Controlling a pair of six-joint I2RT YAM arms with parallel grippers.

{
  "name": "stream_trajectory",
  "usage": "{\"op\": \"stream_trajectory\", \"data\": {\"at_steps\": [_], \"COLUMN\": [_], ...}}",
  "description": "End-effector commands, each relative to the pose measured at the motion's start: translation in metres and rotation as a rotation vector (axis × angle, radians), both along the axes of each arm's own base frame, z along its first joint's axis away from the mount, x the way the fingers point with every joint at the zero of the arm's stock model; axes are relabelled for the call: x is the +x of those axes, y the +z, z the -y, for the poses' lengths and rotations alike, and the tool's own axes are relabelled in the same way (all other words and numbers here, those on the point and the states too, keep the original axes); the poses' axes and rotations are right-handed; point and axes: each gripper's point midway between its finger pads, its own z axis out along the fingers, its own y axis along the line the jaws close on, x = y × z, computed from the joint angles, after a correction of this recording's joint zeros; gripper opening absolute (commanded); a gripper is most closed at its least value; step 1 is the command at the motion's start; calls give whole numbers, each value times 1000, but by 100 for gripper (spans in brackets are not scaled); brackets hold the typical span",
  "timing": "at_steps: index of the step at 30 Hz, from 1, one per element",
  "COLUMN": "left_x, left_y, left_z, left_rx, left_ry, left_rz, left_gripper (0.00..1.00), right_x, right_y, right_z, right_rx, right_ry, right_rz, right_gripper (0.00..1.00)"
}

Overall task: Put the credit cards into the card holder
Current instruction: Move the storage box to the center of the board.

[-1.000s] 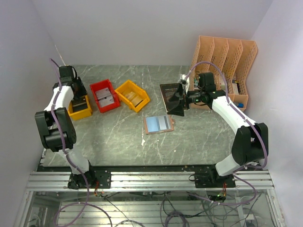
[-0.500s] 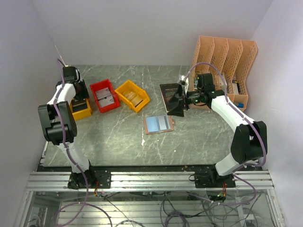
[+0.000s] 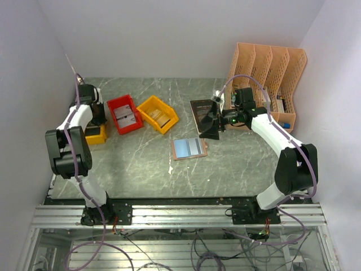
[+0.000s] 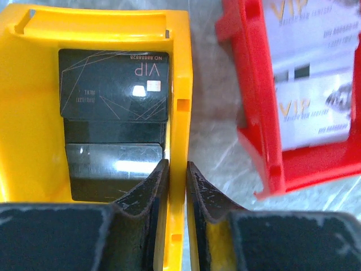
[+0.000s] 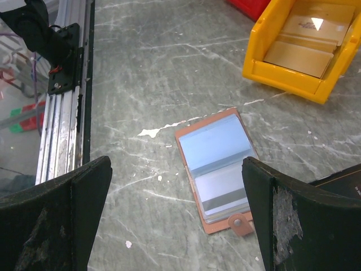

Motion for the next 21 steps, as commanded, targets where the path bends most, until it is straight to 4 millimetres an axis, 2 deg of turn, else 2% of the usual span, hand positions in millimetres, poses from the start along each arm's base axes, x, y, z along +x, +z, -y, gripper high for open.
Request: {"op": "stream_trajectory", "data": {"at_steps": [1,7,10,12,16,17,18,21], "left_x": [-32,-66,-79,-81,-79,-77,-74,-60], "left_y": [10,28,39,54,73,73,65,49], "left_z": [4,3,-5,-8,-9,-11,-11,-14], "left_rx": [53,139,189,195,133,102,56,-35], "left_ry": [-84,-168,-120,-67,16,50,76,125], "left_rz": [3,75,105,151,185,173,138,62], "left_gripper": [25,29,41,50,54,52,49,26], "right_x": [4,1,0,-1,-2,-2,-3,-3], "right_y": [7,10,11,13,17,18,19,20], "right_z": [-1,-2,-2,-1,-1,0,0,0], "right_rx": [5,15,17,14,16,18,18,18], "right_ry": [10,24,32,33,34,34,33,33], "right_rz": [26,22,25,31,47,49,52,60], "right_gripper": [100,100,100,100,100,100,99,100]}}
